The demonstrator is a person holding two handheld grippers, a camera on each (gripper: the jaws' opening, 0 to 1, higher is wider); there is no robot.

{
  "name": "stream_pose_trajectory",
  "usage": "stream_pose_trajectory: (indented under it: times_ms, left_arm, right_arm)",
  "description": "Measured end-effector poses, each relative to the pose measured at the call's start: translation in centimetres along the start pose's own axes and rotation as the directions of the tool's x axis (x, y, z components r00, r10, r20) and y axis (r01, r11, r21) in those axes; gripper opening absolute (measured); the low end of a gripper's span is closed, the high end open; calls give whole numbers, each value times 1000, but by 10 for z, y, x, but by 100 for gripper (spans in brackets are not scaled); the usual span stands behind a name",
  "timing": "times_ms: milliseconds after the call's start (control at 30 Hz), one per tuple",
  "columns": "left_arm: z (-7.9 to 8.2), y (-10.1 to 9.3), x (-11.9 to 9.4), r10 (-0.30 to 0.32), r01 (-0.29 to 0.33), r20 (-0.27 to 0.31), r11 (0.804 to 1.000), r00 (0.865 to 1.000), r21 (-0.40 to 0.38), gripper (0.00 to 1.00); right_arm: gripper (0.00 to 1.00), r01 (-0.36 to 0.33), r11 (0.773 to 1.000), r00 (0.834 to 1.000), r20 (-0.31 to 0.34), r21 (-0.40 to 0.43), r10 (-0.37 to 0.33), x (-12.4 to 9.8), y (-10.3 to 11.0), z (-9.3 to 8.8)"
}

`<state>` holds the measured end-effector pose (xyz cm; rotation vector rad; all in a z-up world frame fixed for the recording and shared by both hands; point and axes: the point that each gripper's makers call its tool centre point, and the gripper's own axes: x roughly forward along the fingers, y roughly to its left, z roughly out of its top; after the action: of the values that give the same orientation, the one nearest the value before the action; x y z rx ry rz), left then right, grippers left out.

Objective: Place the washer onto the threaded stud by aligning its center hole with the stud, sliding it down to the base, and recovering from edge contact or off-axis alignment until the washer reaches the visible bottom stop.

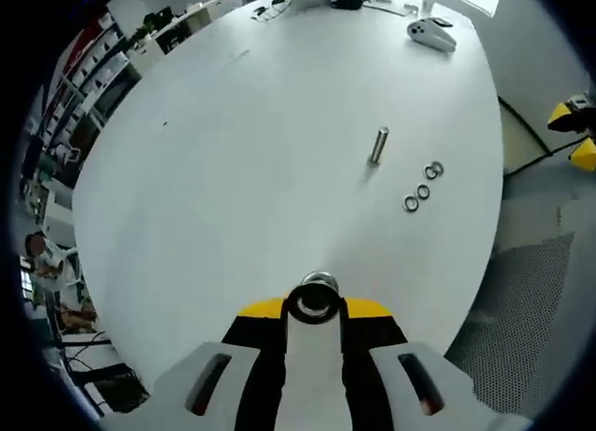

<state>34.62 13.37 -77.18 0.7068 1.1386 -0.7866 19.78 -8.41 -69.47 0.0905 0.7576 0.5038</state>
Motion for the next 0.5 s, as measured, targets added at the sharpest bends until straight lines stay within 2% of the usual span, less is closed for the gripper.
stream_pose_trajectory:
  times_ms: [500]
  left_arm:
    - [-1,-5,16,-13,17,-57,997,998,69,19]
  right_arm:
    - [29,1,1000,1000,-3,0,-1,0,0,-1]
